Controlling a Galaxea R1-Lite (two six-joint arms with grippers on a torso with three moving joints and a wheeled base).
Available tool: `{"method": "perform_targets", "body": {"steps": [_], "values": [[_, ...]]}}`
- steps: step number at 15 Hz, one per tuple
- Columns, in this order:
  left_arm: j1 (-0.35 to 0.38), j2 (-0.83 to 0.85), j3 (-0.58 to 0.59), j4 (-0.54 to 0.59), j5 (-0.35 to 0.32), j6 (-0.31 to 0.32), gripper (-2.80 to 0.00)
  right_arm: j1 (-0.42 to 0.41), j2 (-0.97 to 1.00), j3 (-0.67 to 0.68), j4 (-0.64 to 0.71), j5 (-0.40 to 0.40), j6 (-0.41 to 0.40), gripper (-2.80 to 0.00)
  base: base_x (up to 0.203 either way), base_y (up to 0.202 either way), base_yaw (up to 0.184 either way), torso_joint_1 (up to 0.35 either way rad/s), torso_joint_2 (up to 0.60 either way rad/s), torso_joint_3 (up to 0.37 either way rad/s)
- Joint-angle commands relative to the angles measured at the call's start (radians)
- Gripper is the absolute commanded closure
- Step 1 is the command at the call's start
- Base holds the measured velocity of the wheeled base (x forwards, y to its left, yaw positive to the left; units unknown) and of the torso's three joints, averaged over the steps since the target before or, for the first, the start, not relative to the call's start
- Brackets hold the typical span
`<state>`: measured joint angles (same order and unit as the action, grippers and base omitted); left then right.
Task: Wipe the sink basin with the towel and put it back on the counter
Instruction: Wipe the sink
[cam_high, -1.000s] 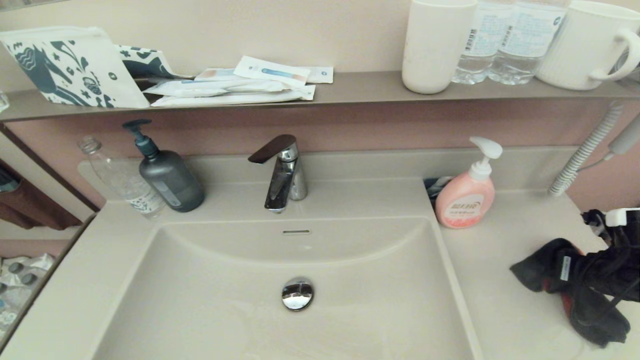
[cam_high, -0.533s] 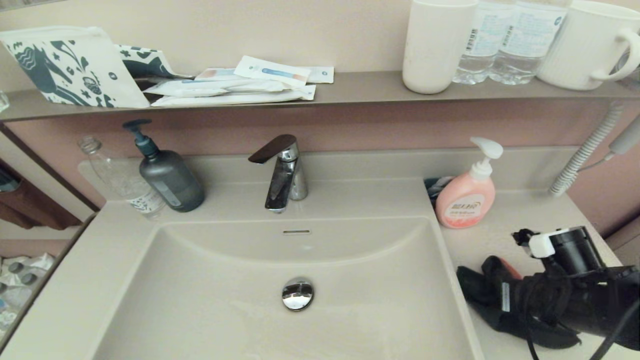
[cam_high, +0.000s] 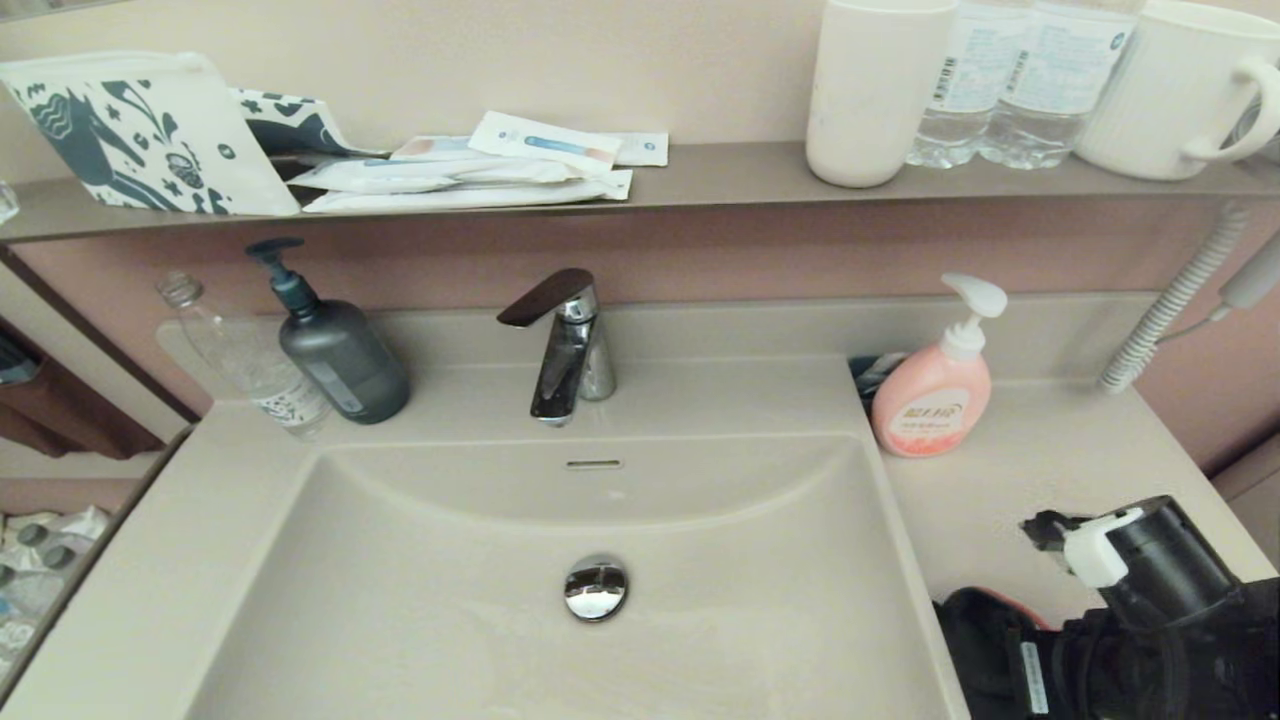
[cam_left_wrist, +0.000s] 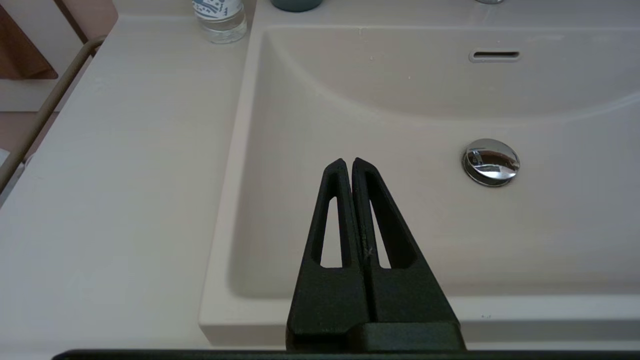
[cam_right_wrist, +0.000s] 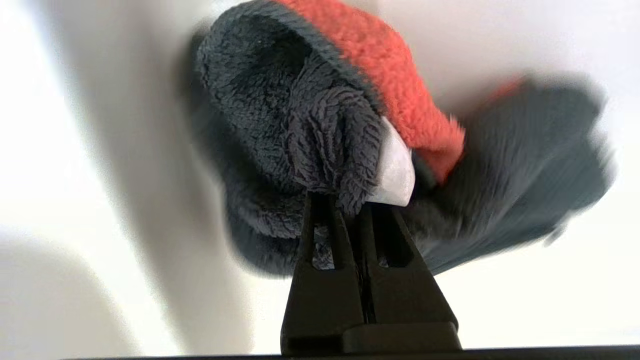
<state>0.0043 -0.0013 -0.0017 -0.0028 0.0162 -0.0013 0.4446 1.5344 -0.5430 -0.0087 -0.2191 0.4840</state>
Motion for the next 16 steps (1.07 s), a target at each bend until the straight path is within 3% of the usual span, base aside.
{"method": "perform_targets", "body": {"steps": [1, 6, 9, 11, 14, 16], "values": [[0.000, 0.001, 0.000, 0.000, 0.001, 0.000, 0.00, -0.085, -0.017, 0.003, -0.003, -0.002, -0.025, 0.00, 0.000, 0.000, 0.000, 0.000, 0.00, 0.000], [0.000, 0.001, 0.000, 0.000, 0.001, 0.000, 0.00, -0.391, 0.089, -0.008, -0.113, 0.002, -0.221, 0.00, 0.000, 0.000, 0.000, 0.000, 0.00, 0.000], [0.000, 0.001, 0.000, 0.000, 0.001, 0.000, 0.00, -0.469, 0.211, -0.044, -0.266, -0.002, -0.264, 0.00, 0.000, 0.000, 0.000, 0.000, 0.00, 0.000], [0.000, 0.001, 0.000, 0.000, 0.001, 0.000, 0.00, -0.469, 0.238, -0.105, -0.296, -0.013, -0.265, 0.00, 0.000, 0.000, 0.000, 0.000, 0.00, 0.000], [0.000, 0.001, 0.000, 0.000, 0.001, 0.000, 0.00, -0.385, 0.238, -0.171, -0.298, -0.023, -0.250, 0.00, 0.000, 0.000, 0.000, 0.000, 0.00, 0.000], [0.000, 0.001, 0.000, 0.000, 0.001, 0.000, 0.00, -0.308, 0.230, -0.211, -0.294, -0.030, -0.181, 0.00, 0.000, 0.000, 0.000, 0.000, 0.00, 0.000]]}}
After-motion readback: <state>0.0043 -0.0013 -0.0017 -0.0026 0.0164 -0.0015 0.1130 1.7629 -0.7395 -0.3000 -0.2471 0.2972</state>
